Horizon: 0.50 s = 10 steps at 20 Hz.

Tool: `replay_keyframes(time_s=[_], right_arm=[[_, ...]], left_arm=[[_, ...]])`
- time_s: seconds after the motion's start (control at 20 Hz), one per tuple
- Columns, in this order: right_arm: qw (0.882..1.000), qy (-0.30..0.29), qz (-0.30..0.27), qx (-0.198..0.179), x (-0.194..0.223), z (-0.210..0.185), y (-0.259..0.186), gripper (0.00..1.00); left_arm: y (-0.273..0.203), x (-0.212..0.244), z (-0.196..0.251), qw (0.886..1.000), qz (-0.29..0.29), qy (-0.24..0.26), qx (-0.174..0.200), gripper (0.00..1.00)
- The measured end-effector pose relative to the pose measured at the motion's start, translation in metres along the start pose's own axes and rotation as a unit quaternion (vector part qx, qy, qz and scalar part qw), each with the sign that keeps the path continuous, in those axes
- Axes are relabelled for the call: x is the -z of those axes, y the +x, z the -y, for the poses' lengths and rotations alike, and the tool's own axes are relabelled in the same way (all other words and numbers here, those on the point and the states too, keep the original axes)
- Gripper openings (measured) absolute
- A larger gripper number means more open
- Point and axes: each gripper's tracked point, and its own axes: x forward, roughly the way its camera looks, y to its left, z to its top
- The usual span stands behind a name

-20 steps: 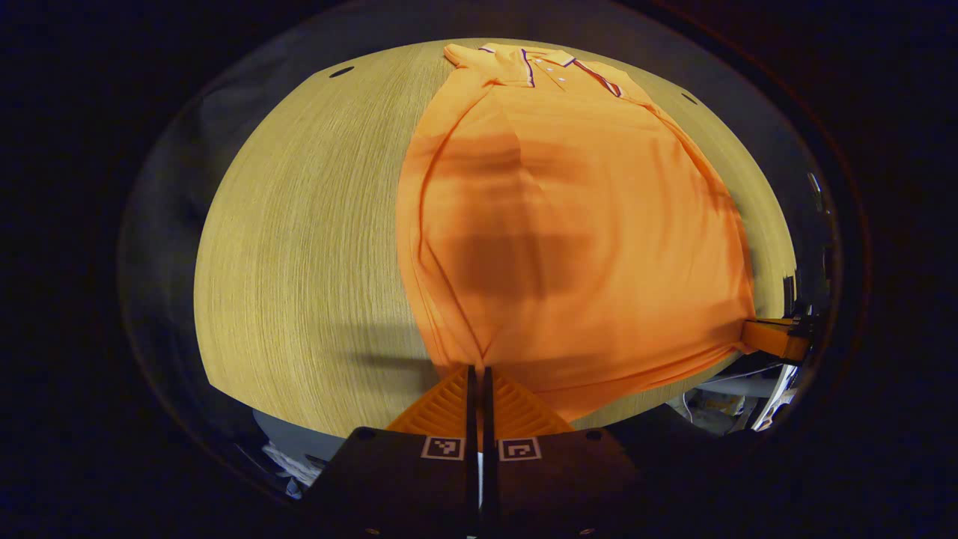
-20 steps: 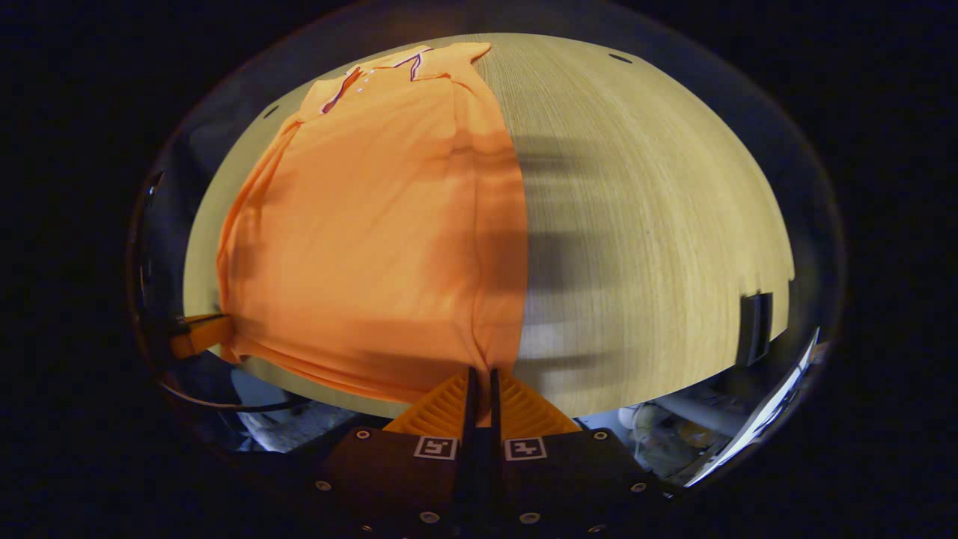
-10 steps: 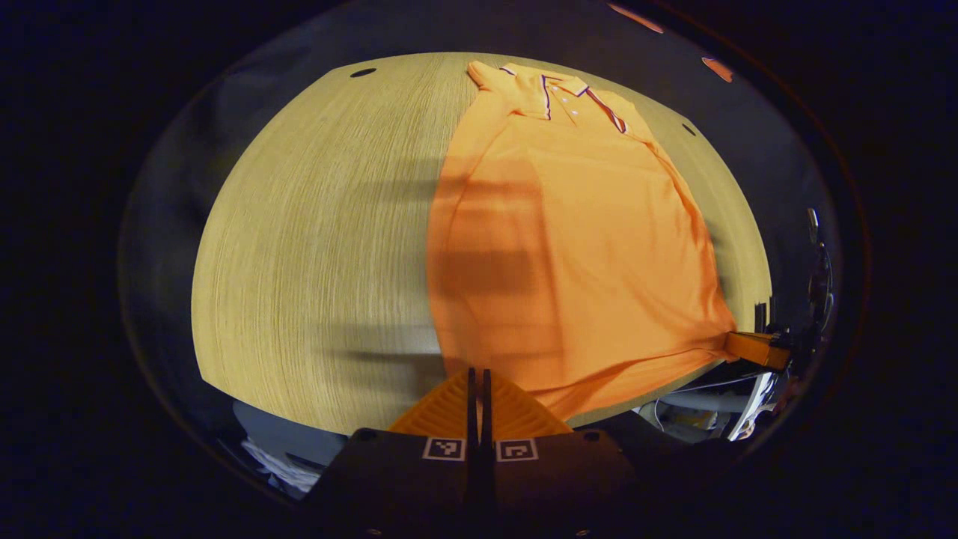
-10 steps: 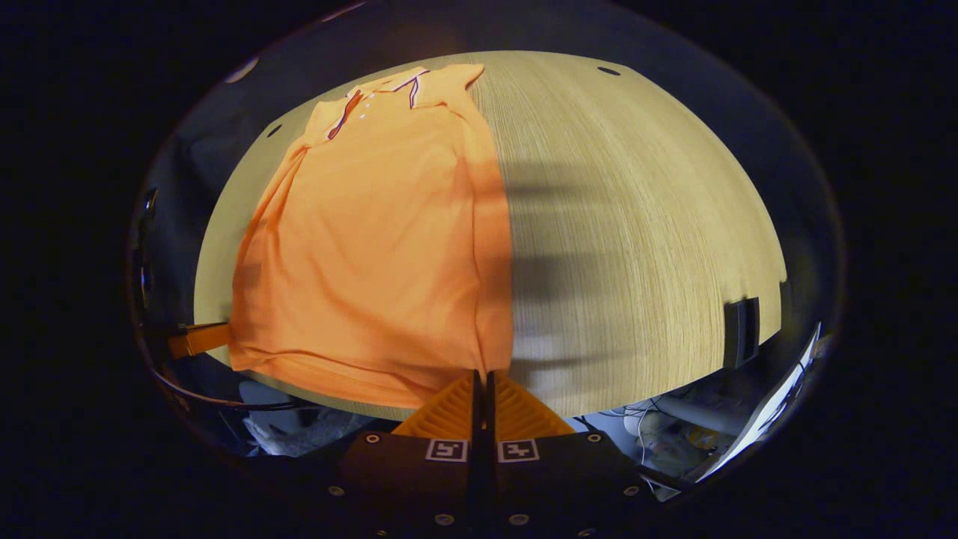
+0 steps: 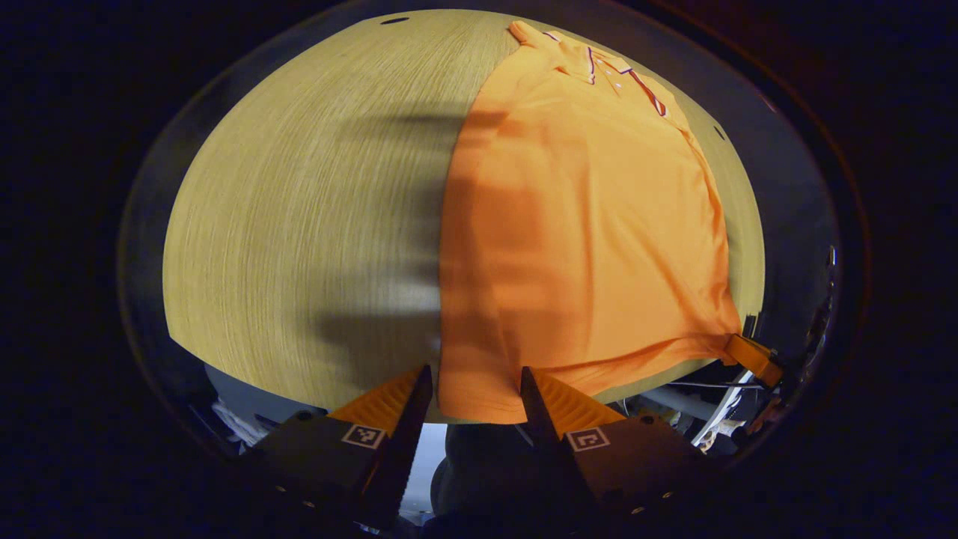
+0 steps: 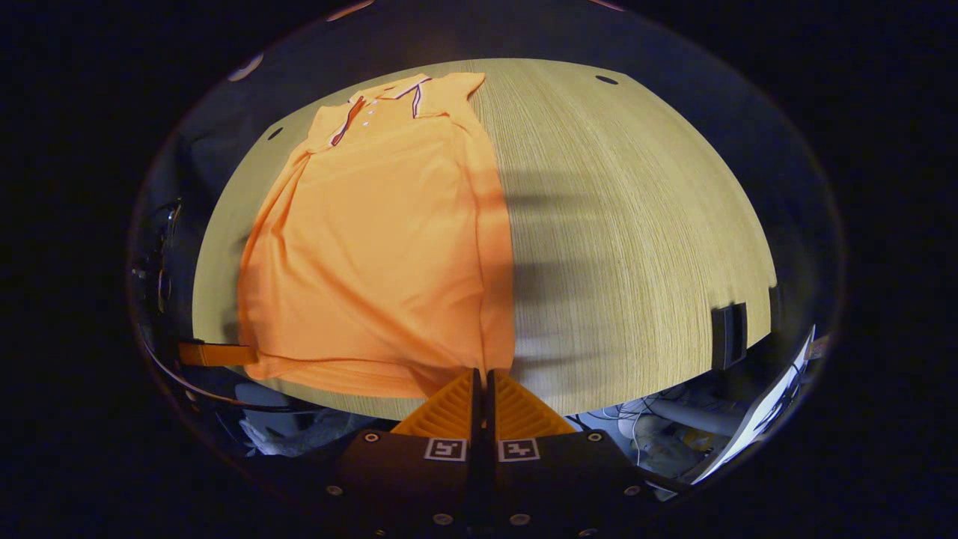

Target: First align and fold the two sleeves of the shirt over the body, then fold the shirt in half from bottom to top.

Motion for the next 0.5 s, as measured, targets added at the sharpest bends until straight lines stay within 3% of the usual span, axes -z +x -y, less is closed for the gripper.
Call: replay_keyframes(time_s=[0.1, 0.15, 0.25, 0.3, 0.4, 0.5], right_arm=[[1.0, -0.002, 0.003, 0.0, -0.004, 0.002, 0.0, 0.01], [1.0, -0.004, -0.001, -0.003, -0.002, 0.001, 0.002, 0.01], [1.0, -0.005, -0.002, -0.004, -0.002, 0.001, 0.003, 0.01], [1.0, -0.003, -0.005, -0.013, -0.001, -0.003, 0.005, 0.05], [1.0, -0.01, -0.01, -0.014, 0.002, -0.002, 0.007, 0.01], [1.0, -0.009, -0.01, -0.016, -0.001, 0.0, 0.006, 0.01]], left_arm=[[0.003, -0.02, -0.012, 0.998, 0.027, 0.017, -0.053, 0.74], [0.006, -0.015, -0.01, 0.998, 0.011, 0.017, -0.059, 0.81], [-0.003, -0.021, -0.004, 0.996, 0.007, 0.047, -0.071, 0.84], [-0.005, -0.024, -0.003, 0.996, 0.005, 0.046, -0.07, 0.43], [-0.013, -0.031, 0.001, 0.999, 0.015, 0.03, -0.042, 0.02], [-0.032, -0.041, 0.001, 0.999, 0.026, 0.025, -0.031, 0.0]])
